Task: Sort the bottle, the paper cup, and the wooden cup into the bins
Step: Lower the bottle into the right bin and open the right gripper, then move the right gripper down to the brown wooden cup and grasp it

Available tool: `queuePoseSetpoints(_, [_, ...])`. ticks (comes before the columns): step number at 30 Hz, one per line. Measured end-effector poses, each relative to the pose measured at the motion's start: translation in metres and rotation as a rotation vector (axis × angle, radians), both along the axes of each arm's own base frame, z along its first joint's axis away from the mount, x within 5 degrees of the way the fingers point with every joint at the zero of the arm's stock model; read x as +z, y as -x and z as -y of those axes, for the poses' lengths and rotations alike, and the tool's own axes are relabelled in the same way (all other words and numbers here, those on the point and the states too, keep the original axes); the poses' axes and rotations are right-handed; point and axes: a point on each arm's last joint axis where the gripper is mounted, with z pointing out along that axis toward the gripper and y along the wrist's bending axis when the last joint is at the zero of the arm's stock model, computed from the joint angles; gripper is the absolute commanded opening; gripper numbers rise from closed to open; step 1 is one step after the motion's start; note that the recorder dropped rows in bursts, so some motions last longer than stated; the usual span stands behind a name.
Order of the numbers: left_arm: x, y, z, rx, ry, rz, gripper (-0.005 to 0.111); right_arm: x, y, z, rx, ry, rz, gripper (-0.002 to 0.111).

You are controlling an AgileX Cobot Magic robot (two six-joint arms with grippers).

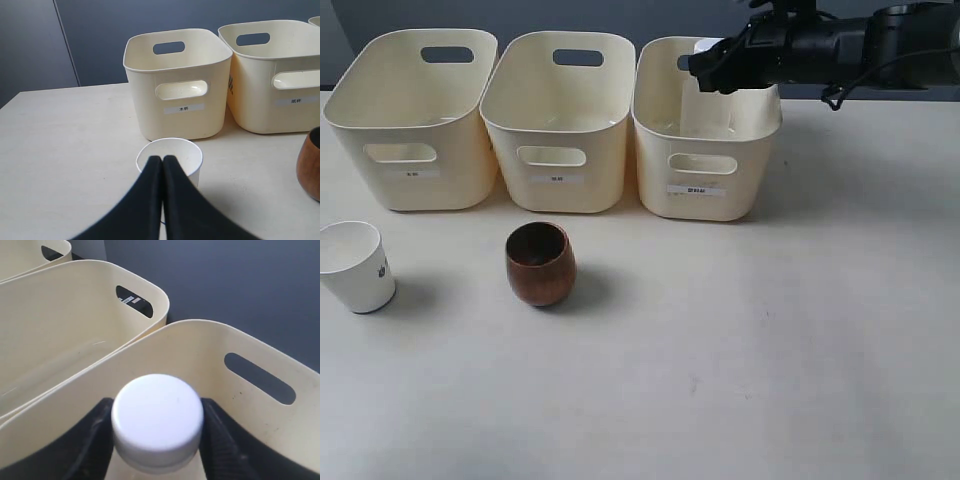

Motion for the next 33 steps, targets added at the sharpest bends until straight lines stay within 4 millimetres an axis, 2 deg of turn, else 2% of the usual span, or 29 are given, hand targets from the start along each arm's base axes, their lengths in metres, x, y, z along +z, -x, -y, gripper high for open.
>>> queuePoseSetpoints(10, [0.0,0.0,0.0,0.0,0.0,0.0,0.0,0.001,0.002,-0.002,0.022,-0.033,-0.016,0.053])
queuePoseSetpoints(13, [0.0,0.0,0.0,0.0,0.0,0.0,0.0,0.009,0.004,-0.003,0.039,-0.05,-0.005,0.053])
queuePoseSetpoints(16, [0.0,0.0,0.0,0.0,0.0,0.0,0.0,0.024,0.011,-0.004,0.084,-0.066,0.026,0.053])
queuePoseSetpoints(21, [0.0,0.0,0.0,0.0,0.0,0.0,0.0,0.057,0.031,-0.007,0.208,-0.081,0.061,0.053])
queuePoseSetpoints(24, [0.0,0.0,0.0,0.0,0.0,0.0,0.0,0.069,0.047,-0.014,0.298,-0.037,0.067,0.053])
queuePoseSetpoints(28, [0.0,0.0,0.0,0.0,0.0,0.0,0.0,0.072,0.07,-0.032,0.428,0.061,0.056,0.053])
queuePoseSetpoints(33, [0.0,0.0,0.0,0.0,0.0,0.0,0.0,0.064,0.105,-0.067,0.618,0.164,0.015,0.053])
